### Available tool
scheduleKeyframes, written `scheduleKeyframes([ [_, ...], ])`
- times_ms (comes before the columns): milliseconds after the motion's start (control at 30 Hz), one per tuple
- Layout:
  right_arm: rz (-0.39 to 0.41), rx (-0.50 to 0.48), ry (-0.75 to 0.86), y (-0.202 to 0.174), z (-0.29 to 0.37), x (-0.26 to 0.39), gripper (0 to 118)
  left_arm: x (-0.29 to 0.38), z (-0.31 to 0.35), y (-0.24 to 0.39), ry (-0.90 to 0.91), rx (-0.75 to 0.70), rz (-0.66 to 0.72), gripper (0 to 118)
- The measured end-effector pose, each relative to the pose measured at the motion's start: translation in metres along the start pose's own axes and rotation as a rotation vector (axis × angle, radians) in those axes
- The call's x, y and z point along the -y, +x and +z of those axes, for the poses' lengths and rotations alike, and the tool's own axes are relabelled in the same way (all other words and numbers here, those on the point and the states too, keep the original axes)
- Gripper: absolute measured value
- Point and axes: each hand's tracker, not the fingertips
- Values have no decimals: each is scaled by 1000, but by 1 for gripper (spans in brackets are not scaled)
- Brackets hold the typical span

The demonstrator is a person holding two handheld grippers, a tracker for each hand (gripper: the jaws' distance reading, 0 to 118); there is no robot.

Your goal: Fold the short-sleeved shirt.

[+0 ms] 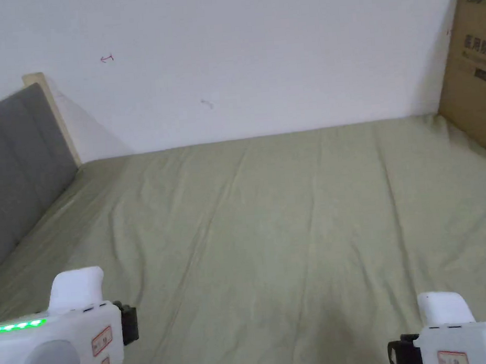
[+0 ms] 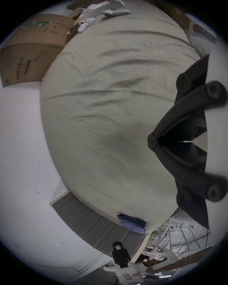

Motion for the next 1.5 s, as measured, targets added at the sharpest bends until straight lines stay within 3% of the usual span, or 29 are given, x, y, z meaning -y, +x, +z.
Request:
scheduleKeyframes([
  [133,66,43,187,-9,35,-24,0,-6,29,42,122,43,-22,0],
  [467,203,287,630,-49,111,-54,0,-1,79,109,392,-67,-80,0],
  [833,170,298,708,-58,120,-41,0,-8,94,129,523,-65,-101,0],
  [900,169,311,716,-58,121,-41,12,-8,96,129,537,-52,-102,13],
  [1000,155,306,733,-56,123,-41,85,-7,95,128,543,-44,-108,94],
  [1033,142,292,733,-55,124,-42,105,-7,93,129,539,-46,-110,111],
  [1233,168,335,748,-58,125,-44,110,-3,95,131,550,-6,-117,110],
  [1500,165,300,766,-58,127,-44,110,-11,98,130,532,30,-91,110],
])
